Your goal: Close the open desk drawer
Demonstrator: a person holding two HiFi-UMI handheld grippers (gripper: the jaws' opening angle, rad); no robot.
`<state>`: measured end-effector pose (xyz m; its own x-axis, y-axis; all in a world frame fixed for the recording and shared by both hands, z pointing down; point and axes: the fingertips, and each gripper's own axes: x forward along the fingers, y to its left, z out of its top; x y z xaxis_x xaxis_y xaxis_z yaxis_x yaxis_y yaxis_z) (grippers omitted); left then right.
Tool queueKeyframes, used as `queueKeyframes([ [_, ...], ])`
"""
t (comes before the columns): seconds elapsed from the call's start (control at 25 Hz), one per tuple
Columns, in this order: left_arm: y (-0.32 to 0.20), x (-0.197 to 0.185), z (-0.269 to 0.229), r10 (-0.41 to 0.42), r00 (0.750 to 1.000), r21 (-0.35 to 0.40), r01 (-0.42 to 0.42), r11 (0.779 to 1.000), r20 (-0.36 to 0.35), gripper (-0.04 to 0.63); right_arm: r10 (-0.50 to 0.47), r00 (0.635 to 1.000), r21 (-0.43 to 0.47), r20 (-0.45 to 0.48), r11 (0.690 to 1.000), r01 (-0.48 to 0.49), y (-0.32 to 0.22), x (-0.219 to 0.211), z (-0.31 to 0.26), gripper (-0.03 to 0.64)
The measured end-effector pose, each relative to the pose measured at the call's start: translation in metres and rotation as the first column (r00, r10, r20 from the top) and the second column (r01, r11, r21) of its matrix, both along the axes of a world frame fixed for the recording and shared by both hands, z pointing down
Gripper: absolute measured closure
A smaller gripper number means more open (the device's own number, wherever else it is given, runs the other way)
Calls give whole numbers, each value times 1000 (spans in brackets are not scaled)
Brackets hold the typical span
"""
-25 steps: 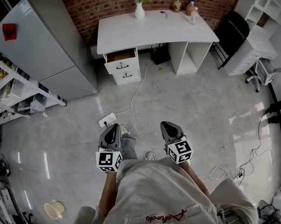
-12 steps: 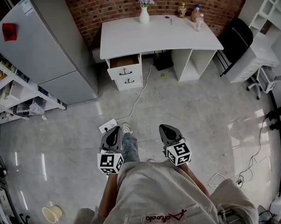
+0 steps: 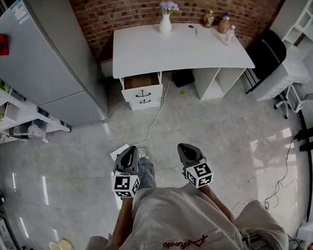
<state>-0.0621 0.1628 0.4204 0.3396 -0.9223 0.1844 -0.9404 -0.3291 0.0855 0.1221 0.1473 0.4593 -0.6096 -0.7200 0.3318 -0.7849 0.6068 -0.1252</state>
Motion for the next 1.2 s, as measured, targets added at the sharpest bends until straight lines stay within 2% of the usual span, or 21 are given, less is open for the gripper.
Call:
queueKeyframes([
  [0.36, -90, -62, 3, 19, 1000, -44, -20, 999, -9, 583, -8, 999, -34, -43, 999, 6, -91, -63, -5, 599],
  [0.8, -191, -130, 13, 94, 995, -70, -95, 993, -19, 583, 50, 995, -44, -81, 998, -54, -191, -123, -10, 599],
  [1.2, -243, -146, 48, 174, 985, -135, -175, 975, -18, 583, 111, 986, -88, -124, 989, -123, -234, -125, 6, 598],
])
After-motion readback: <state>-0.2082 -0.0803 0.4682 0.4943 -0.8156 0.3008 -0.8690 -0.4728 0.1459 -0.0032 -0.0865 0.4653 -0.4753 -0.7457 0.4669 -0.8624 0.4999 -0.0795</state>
